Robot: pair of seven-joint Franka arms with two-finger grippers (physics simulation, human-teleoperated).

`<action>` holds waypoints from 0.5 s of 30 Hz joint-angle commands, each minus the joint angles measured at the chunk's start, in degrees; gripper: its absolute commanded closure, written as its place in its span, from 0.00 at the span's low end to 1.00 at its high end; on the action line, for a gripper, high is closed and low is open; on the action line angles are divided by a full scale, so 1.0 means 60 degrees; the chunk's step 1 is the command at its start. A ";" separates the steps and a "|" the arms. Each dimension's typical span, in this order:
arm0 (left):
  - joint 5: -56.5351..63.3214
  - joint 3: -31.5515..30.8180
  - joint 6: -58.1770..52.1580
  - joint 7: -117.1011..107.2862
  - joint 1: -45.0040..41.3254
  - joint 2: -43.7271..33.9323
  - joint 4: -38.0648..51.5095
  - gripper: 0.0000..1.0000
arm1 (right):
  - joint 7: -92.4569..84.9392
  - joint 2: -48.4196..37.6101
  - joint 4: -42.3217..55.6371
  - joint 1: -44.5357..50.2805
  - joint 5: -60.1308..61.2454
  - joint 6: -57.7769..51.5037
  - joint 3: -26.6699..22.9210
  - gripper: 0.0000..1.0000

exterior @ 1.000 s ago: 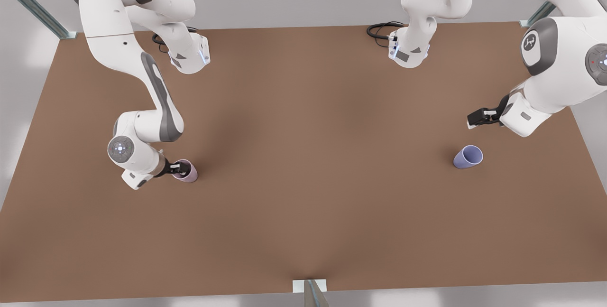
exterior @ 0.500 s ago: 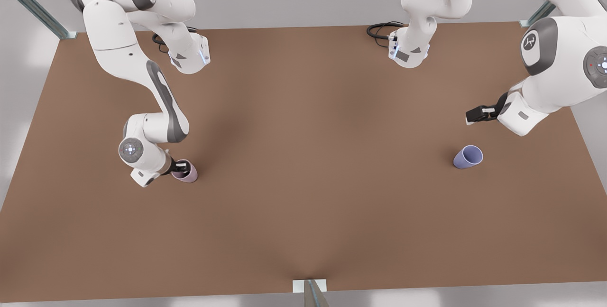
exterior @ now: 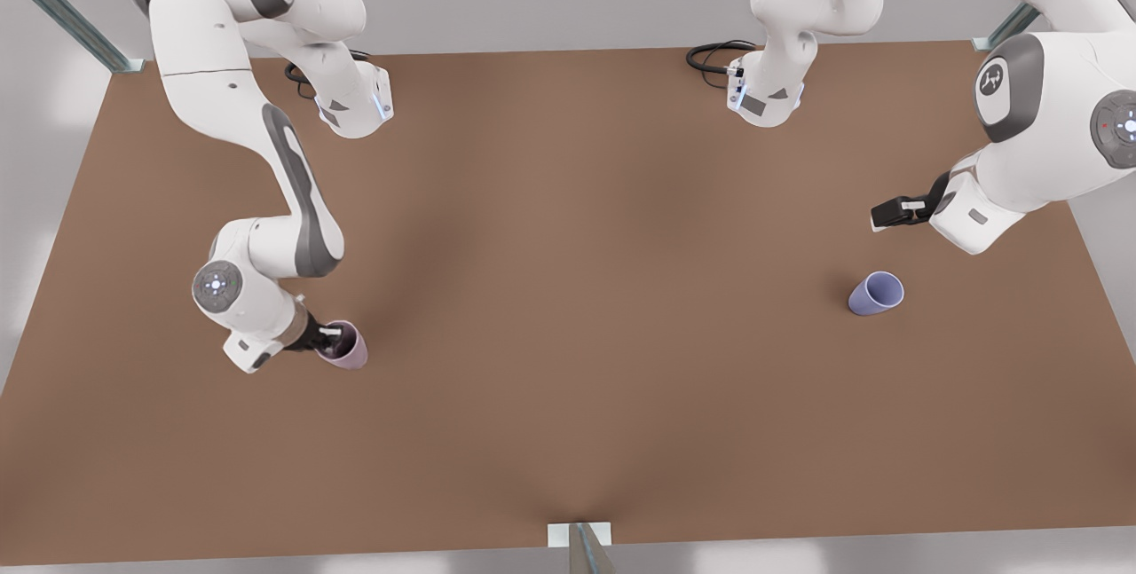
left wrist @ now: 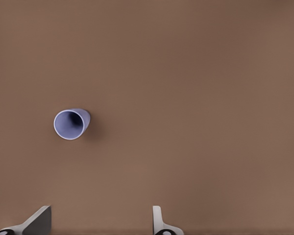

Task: Stack the cups, with the pink cup at the bottom and the purple cup at the top

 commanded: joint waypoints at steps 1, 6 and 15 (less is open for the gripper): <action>0.0003 0.0006 -0.0048 0.0018 0.0000 -0.0010 0.0004 0.00 | 0.1085 0.0006 0.0412 0.0032 0.0243 -0.1117 0.0331 0.79; 0.0003 0.0006 -0.0048 0.0003 0.0000 -0.0039 0.0004 0.00 | 0.4293 0.0841 0.2243 0.0120 0.0184 -0.2069 0.1971 0.79; 0.0018 0.0006 -0.0106 -0.0026 0.0000 -0.0054 0.0004 0.00 | 0.9977 0.4781 0.8981 0.4206 -0.0461 -0.2597 0.2118 0.79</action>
